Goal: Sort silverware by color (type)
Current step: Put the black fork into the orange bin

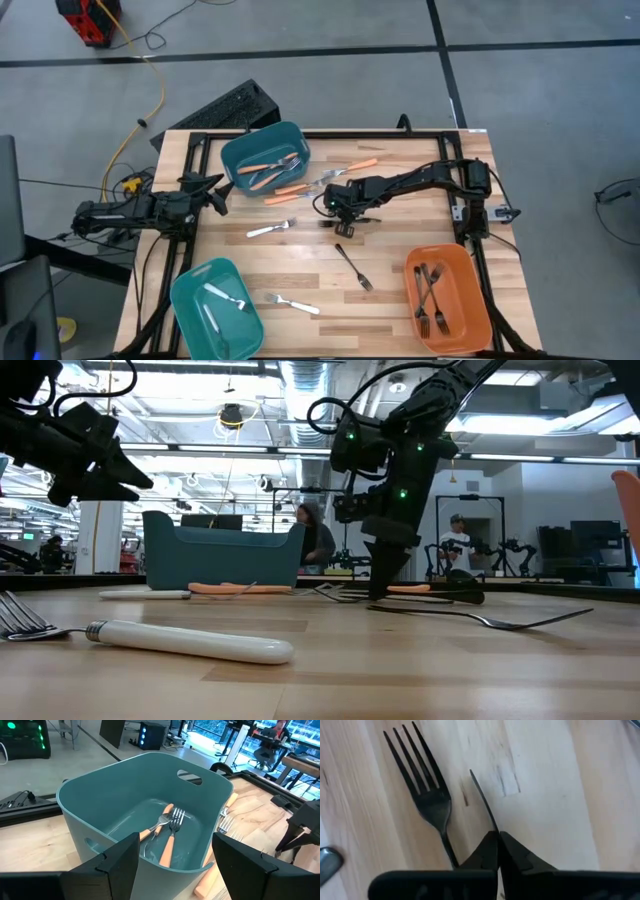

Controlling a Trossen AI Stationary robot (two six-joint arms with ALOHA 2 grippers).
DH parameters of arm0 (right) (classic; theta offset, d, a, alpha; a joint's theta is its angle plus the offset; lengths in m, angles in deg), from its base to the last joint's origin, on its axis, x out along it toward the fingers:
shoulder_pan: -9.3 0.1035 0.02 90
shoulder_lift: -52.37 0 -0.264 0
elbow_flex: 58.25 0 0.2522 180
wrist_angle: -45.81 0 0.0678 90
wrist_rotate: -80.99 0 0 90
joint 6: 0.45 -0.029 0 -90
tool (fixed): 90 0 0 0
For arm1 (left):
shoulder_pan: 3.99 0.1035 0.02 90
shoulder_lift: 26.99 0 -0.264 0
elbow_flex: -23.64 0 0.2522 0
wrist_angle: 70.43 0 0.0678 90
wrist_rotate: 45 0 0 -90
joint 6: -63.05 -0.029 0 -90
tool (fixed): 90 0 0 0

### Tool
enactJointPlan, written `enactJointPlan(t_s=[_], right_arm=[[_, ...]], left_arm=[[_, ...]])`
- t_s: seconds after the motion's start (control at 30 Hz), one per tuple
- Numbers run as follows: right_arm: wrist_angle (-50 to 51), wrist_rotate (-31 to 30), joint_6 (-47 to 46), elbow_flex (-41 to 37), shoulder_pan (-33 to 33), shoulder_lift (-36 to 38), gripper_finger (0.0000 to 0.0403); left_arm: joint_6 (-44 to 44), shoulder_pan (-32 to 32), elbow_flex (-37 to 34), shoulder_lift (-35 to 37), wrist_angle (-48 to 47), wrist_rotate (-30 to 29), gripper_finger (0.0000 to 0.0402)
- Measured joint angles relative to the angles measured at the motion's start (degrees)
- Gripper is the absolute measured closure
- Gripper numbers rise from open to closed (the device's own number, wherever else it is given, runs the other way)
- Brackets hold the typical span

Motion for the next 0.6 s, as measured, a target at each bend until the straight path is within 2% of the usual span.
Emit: enactJointPlan(t_s=[0.2, 0.6], right_arm=[[4.0, -0.4, 1.8, 3.0, 1.2, 0.1, 0.038], [17.6, -1.7, 6.8, 18.8, 2.8, 0.2, 0.0381]], left_arm=[[0.0, 0.0, 0.0, 0.0, 0.0, 0.0, 0.0167], [0.2, 0.0, 0.0, 0.0, 0.0, 0.6, 0.0167]])
